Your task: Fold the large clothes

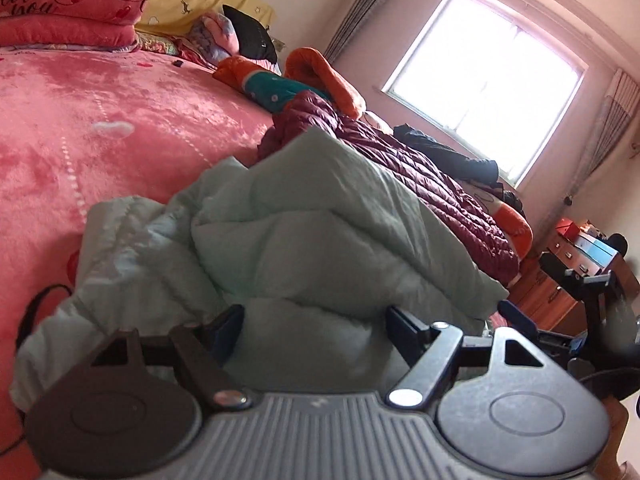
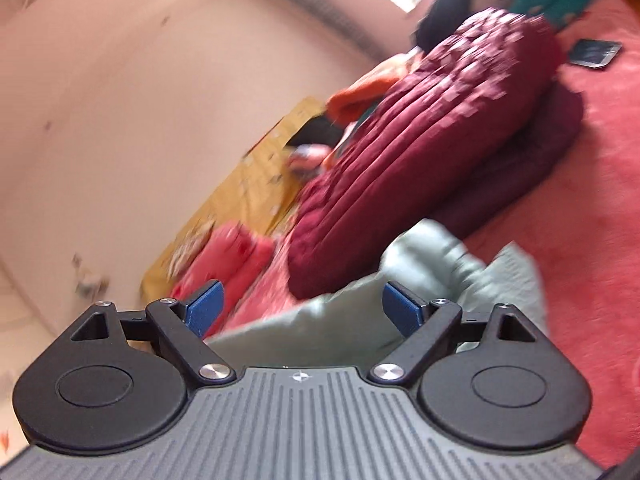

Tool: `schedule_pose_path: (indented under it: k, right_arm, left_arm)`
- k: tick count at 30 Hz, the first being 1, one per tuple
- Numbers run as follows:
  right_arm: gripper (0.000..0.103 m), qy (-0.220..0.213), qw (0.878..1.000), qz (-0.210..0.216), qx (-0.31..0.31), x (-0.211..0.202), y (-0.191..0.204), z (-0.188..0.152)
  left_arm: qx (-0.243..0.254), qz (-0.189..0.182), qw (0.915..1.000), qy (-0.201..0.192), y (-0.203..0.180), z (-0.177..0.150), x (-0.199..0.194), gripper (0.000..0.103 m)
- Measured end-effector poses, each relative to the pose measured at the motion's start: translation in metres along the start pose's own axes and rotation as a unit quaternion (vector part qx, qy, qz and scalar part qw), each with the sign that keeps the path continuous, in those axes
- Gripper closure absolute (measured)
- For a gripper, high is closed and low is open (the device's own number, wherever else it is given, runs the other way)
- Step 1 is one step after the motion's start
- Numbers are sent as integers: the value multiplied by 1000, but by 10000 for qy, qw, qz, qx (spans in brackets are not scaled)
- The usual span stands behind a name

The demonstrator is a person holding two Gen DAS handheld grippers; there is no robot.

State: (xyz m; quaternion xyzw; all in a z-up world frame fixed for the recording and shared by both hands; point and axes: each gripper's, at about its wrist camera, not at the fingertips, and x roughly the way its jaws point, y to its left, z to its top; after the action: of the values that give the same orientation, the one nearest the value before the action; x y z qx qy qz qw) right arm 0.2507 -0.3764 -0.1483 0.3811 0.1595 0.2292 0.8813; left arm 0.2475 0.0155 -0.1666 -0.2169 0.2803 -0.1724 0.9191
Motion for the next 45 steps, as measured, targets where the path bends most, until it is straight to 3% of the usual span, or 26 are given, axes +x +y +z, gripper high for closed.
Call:
schedule_pose_path:
  k: [2, 4, 9, 11, 16, 20, 28, 29, 31, 33, 35, 39, 45]
  right_arm:
    - [0, 451, 9988, 209, -47, 15, 2, -8]
    - [0, 714, 9973, 98, -113, 26, -1, -16]
    - [0, 811, 9924, -885, -261, 34, -21, -29]
    - [8, 692, 9916, -1089, -92, 30, -32, -27]
    - [9, 491, 9873, -1511, 74, 26, -43, -26]
    - [6, 572, 9843, -1660, -167, 35, -37, -31]
    - [0, 662, 9827, -1673, -433, 53, -32, -27]
    - [0, 669, 9831, -1647, -431, 48, -29, -29]
    - [0, 673, 9835, -1622, -438, 48, -29, -29]
    - [0, 675, 9837, -1608, -439, 46, -31, -29]
    - [0, 675, 9839, -1600, -432, 45, -33, -29]
    - [0, 713, 9845, -1541, -449, 47, -32, -30]
    - [0, 861, 9813, -1563, -721, 51, -26, -34]
  left_arm:
    - [30, -89, 10000, 26, -5, -1, 14, 27]
    - [108, -160, 9998, -27, -8, 0, 26, 27]
    - [176, -189, 9996, 149, -8, 12, 28, 27]
    - [313, -182, 9993, -21, -7, 20, 12, 27]
    - [439, 512, 9962, -543, 8, 43, -15, 26]
    - [543, 1143, 9903, -578, 14, 54, -3, 26]
    - [597, 1533, 9861, 248, 39, 40, 45, 26]
    - [571, 1552, 9859, 274, 42, 38, 45, 29]
    - [511, 1639, 9847, 283, 44, 34, 43, 49]
    - [317, 1676, 9850, 241, 47, 33, 36, 79]
    - [14, 1758, 9844, 55, 50, 30, 21, 88]
    - [-473, 2131, 9756, -219, 54, 18, -10, 90]
    - [-978, 2839, 9538, -125, 69, 2, -27, 88]
